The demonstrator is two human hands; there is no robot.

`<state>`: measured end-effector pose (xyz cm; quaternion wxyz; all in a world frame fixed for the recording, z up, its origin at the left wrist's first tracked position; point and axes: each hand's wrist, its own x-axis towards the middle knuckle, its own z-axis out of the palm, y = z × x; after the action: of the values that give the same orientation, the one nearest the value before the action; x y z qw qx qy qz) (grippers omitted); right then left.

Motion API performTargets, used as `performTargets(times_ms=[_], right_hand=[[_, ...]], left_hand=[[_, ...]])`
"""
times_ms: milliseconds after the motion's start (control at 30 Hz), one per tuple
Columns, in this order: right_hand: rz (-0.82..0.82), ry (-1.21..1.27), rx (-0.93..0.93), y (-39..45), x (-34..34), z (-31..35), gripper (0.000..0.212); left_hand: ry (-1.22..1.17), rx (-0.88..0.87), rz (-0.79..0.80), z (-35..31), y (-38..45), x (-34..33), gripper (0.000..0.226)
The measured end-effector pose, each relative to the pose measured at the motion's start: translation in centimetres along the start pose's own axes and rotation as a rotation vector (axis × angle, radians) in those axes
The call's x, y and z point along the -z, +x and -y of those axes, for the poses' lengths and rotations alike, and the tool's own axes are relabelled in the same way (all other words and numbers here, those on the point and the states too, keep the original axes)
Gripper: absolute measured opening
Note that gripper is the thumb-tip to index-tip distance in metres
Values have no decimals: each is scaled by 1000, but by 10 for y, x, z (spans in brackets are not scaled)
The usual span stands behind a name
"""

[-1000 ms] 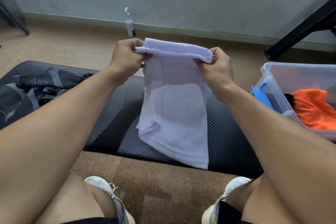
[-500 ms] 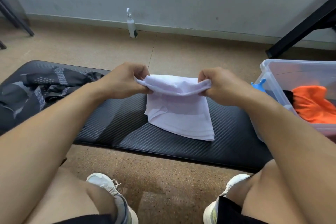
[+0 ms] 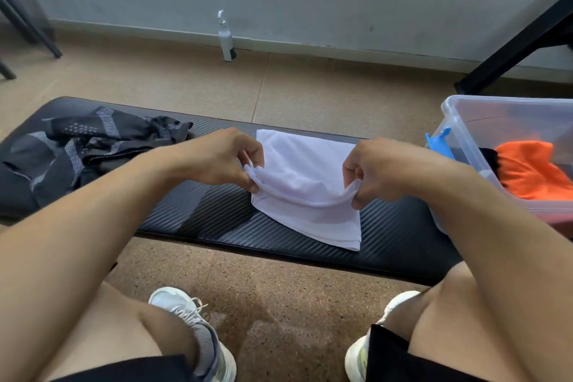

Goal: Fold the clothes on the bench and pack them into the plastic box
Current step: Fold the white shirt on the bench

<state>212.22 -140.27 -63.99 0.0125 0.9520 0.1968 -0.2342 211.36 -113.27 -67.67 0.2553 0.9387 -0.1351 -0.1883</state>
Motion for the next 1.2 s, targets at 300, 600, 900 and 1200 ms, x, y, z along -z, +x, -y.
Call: performTargets(times_ms=[300, 600, 900, 1200], right_hand=[[228, 55, -9, 2, -7, 3, 20], [45, 321, -385, 46, -23, -1, 41], [-23, 657, -413, 61, -26, -17, 36], [-303, 913, -359, 72, -28, -19, 21]], left_hand=[[110, 80, 187, 1, 0, 0, 36], [95, -103, -142, -25, 19, -34, 52], [293, -351, 129, -56, 30, -85, 24], [50, -308, 78, -59, 18, -74, 22]])
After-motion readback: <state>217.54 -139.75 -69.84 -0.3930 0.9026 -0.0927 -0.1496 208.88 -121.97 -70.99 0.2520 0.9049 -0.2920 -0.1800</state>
